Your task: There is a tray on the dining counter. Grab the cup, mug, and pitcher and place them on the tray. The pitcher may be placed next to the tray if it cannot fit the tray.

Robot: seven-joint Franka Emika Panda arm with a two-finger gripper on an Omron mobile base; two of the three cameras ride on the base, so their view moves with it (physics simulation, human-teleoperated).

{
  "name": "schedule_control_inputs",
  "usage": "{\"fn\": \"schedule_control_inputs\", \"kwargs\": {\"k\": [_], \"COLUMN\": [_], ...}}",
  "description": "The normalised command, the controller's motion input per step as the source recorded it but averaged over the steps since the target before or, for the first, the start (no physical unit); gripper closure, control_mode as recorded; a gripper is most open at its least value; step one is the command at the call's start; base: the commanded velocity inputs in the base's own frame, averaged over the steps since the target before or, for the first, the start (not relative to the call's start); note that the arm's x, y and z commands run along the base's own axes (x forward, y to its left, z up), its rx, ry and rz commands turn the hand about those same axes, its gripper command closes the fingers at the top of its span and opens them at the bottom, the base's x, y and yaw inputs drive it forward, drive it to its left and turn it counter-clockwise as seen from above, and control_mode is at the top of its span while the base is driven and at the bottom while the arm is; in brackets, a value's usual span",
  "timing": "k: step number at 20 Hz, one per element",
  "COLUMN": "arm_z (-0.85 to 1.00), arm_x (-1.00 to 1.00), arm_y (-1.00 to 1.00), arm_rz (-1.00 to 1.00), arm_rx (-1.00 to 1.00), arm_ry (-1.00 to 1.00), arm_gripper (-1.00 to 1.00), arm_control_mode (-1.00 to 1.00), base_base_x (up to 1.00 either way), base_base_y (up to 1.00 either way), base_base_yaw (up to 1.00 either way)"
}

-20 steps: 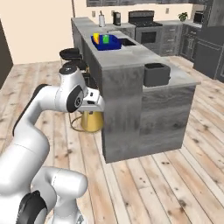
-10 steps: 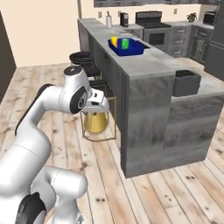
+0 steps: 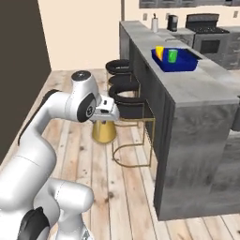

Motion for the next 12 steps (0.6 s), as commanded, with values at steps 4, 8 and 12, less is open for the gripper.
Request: {"fn": "schedule_control_inputs", "kwargs": {"k": [4,8,12], "arm_z": [0.0,0.0,0.0], "arm_x": [0.0,0.0,0.0], "arm_y": [0.0,0.0,0.0], "arm_rz": [0.0,0.0,0.0], "arm_rx": [0.0,0.0,0.0], "arm_ry": [0.0,0.0,0.0], "arm_gripper": [1.0,1.0,1.0], "arm_control_mode": [1.0,1.0,1.0], "base_base_x": [0.8,0.96,1.0], "base_base_y": [0.0,0.0,-0.11], "base_base_yaw": [0.09,0.08,0.12]}}
